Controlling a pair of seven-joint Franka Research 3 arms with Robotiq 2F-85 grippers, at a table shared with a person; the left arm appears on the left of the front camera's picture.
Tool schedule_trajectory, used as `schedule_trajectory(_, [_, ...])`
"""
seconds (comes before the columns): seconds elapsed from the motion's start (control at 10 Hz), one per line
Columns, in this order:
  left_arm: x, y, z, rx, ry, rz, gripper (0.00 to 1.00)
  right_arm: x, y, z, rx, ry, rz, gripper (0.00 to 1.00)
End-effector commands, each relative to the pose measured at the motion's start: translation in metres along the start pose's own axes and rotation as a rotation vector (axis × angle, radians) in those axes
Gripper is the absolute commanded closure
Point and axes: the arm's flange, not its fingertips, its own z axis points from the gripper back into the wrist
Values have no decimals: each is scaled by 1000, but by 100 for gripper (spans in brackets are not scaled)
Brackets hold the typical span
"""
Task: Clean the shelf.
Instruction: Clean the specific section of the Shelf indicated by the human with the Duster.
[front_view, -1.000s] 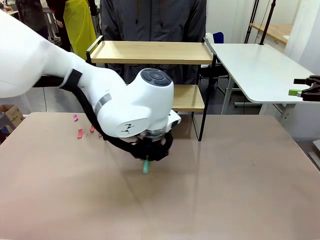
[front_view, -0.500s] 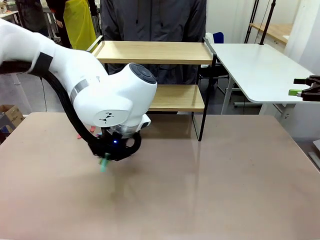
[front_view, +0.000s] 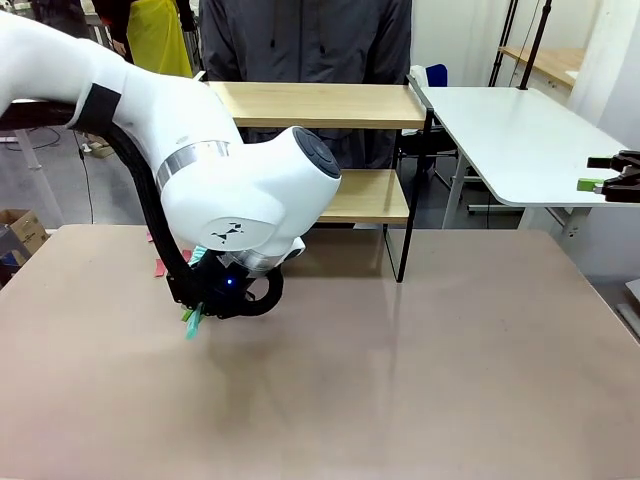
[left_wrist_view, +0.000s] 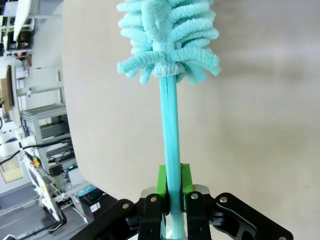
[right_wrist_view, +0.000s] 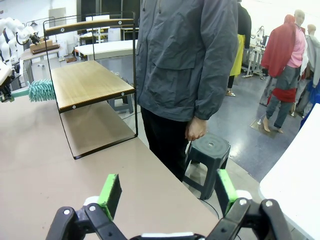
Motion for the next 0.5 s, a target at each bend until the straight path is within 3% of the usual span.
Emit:
schedule_trajectory(0.0, [-1, 0, 4, -3, -8, 2, 87, 6, -1, -1, -12, 23, -6, 0])
schedule_trajectory(0.3, [-11, 35, 8, -279, -146, -57, 87, 6, -1, -1, -12, 23, -6, 0])
schedule_trajectory(0.4, [-14, 46, 9, -306, -158, -81, 87, 6, -1, -1, -12, 23, -6, 0])
